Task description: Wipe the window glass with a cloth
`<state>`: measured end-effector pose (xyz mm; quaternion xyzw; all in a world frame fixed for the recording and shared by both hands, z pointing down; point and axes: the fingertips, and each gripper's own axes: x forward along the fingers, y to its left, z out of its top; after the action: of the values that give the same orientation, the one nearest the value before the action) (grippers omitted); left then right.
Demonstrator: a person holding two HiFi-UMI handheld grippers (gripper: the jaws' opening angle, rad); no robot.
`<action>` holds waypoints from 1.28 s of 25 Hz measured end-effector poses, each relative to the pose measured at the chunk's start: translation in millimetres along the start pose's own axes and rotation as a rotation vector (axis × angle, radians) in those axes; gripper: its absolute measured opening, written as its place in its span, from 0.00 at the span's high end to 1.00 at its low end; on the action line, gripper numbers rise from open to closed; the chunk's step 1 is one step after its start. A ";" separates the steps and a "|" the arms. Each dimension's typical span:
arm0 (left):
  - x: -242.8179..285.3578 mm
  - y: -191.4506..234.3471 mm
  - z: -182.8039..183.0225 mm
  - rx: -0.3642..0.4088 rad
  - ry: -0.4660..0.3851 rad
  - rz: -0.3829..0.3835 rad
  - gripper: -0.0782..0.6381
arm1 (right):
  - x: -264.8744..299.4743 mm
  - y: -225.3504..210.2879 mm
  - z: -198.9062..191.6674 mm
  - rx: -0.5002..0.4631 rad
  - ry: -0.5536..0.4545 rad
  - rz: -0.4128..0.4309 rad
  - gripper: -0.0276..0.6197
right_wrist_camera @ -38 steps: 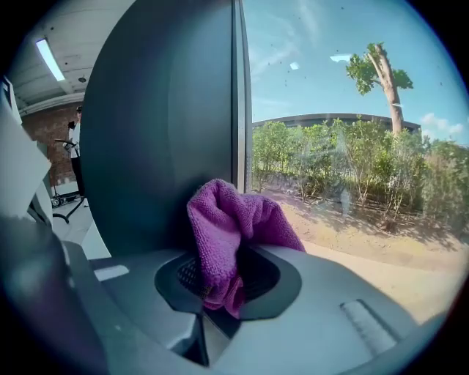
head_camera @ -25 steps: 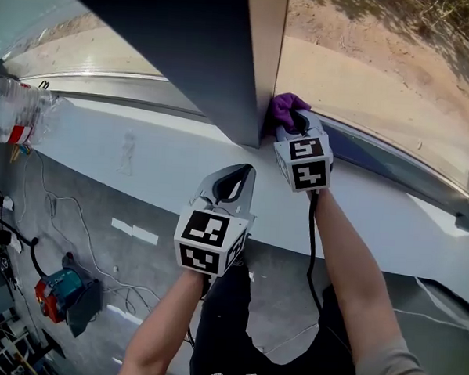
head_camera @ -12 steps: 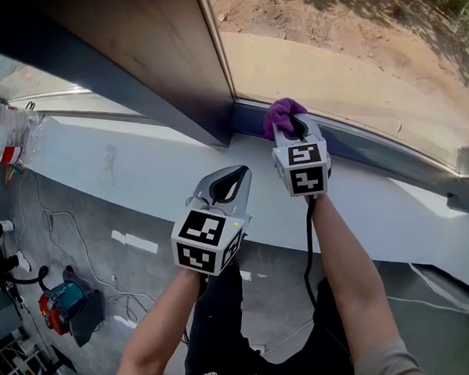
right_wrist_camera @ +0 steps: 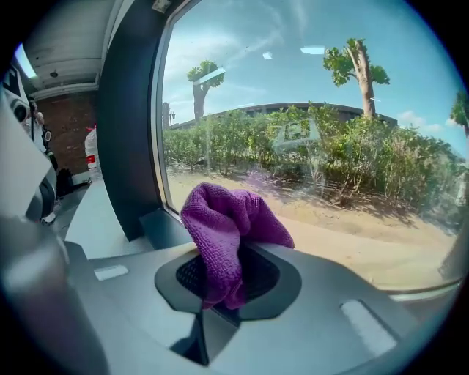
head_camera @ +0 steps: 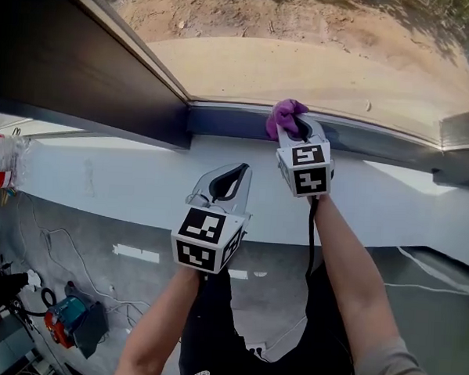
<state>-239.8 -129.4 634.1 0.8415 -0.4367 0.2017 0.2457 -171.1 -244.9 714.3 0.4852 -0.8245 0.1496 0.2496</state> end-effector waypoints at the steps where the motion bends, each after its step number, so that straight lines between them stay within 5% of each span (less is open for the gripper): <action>1: 4.7 -8.9 0.9 0.004 0.002 -0.009 0.89 | -5.6 -10.4 -3.8 0.004 0.002 -0.011 0.82; 32: 128.3 -225.6 22.6 0.133 0.015 -0.187 0.89 | -149.0 -281.7 -105.1 0.114 0.037 -0.284 0.82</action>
<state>20.1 -112.1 633.7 0.8916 -0.3398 0.2130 0.2103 163.6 -221.8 719.9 0.6076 -0.7329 0.1684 0.2556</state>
